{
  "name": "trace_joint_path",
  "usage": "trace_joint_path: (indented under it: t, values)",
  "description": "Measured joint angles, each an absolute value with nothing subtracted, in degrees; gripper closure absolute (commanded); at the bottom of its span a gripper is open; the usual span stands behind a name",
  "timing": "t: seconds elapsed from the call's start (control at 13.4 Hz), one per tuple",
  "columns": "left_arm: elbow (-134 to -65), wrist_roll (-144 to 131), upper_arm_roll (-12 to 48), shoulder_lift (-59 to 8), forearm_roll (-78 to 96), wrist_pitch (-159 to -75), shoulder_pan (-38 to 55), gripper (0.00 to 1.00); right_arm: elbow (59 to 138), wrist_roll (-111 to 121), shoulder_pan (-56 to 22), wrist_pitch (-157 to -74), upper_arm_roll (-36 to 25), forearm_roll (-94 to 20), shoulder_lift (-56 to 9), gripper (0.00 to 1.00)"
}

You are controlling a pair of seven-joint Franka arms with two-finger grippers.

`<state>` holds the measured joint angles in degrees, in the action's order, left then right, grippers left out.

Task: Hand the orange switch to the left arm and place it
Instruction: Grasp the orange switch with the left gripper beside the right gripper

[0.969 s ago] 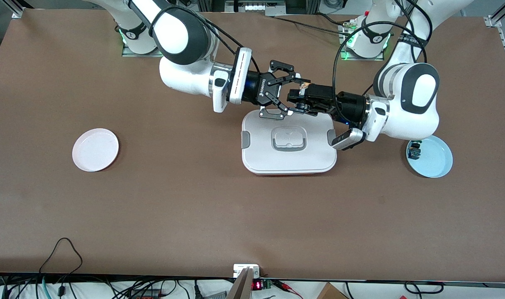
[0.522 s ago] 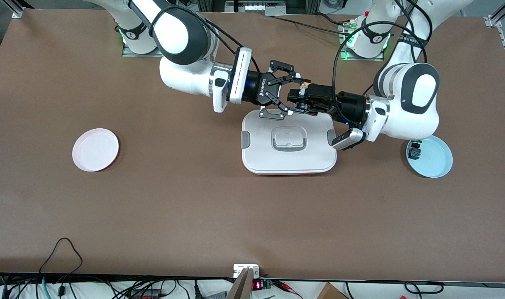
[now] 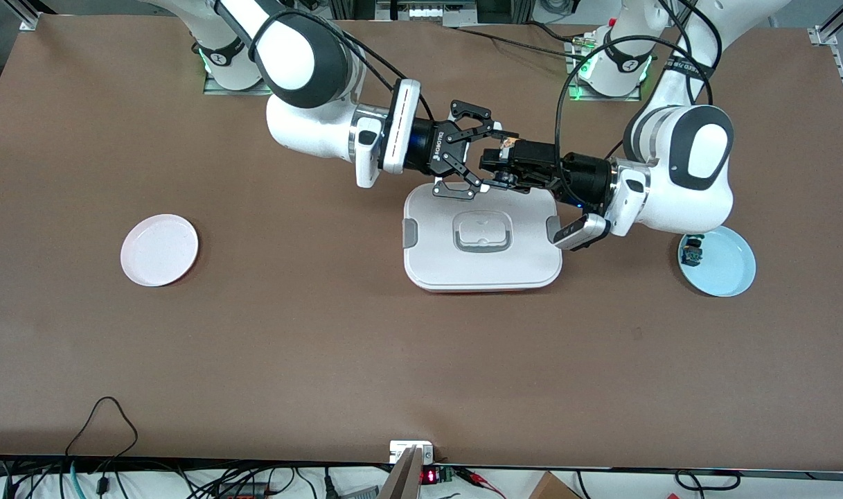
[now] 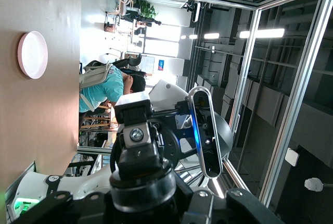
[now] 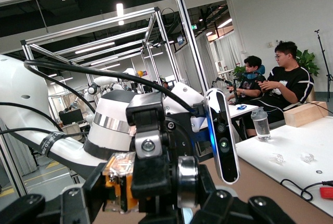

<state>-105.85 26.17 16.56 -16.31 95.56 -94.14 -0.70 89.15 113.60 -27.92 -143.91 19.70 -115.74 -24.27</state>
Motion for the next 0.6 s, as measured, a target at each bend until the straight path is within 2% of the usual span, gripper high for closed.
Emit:
trace_joint_path:
  t: [0.07,0.6]
  values:
    - [-105.85,26.17,16.56,-16.31,95.55,-94.14,-0.71,0.75,89.15,113.66,-27.92,-143.91,19.7,-115.74,-24.27,0.01]
    - [-105.85,26.18,16.29,-16.17,95.55,-93.36,-1.57,0.75,89.16,113.87,-27.44,-144.03,19.17,-115.74,-24.42,0.0]
